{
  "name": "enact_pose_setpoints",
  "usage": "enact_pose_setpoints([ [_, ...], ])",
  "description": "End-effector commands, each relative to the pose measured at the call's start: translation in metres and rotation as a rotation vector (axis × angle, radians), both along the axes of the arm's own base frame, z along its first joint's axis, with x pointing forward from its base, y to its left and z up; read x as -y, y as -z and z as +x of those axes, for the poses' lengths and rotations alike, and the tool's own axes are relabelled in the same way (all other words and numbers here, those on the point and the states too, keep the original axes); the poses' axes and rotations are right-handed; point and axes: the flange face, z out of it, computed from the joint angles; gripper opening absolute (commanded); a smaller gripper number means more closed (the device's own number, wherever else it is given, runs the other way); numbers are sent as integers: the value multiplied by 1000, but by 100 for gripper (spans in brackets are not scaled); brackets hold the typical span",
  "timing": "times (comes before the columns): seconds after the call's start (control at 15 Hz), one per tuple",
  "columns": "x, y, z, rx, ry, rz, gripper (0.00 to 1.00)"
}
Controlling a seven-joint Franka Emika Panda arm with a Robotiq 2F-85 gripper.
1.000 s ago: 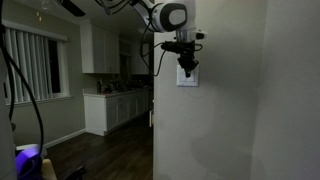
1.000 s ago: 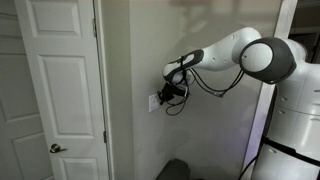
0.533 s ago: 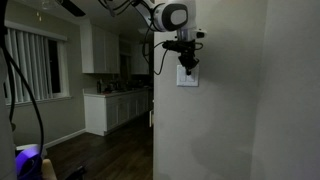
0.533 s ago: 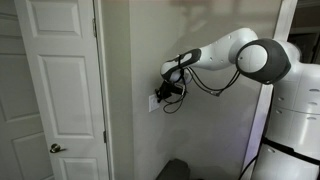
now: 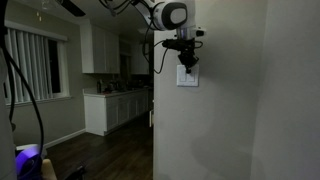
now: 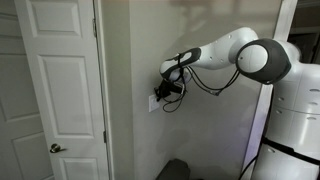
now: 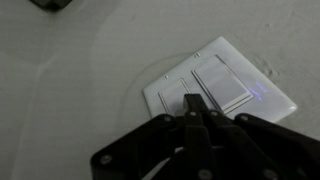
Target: Flip the right light switch on the wall
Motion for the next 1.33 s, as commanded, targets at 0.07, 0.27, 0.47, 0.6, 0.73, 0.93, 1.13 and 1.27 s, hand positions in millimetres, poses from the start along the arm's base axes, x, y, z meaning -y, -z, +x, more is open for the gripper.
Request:
enact_pose_setpoints([
  [0.07,1,2,6,78,-17,-21,0],
  [0.27,1,4,7,82,-17,-26,0],
  [0.47,5,7,5,32,-18,-42,0],
  [0.6,12,7,-4,-61,-28,-60,0],
  [0.73,21,9,-16,-135,-36,-66,0],
  [0.93,38,15,-32,-236,-37,-65,0],
  [1.13,56,23,-45,-329,-15,-27,0],
  [1.27,65,27,-50,-372,-9,-1,0],
])
